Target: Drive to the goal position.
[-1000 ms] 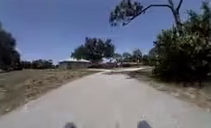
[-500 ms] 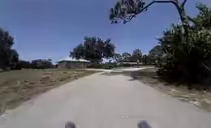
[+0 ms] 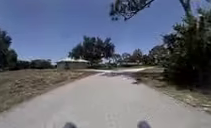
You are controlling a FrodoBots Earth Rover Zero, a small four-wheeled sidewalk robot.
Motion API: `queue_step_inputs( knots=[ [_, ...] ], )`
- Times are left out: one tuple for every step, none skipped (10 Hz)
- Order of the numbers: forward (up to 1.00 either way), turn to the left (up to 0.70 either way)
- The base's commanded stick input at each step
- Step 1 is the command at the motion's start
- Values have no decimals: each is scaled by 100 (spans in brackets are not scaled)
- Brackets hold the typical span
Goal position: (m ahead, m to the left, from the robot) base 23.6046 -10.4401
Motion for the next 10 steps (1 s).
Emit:
queue_step_inputs(
  knots=[
    [100,0],
    [100,0],
    [100,0],
    [100,0],
    [100,-29],
    [100,-40],
    [100,-40],
    [100,-40],
    [100,-40],
    [100,-40]
  ],
)
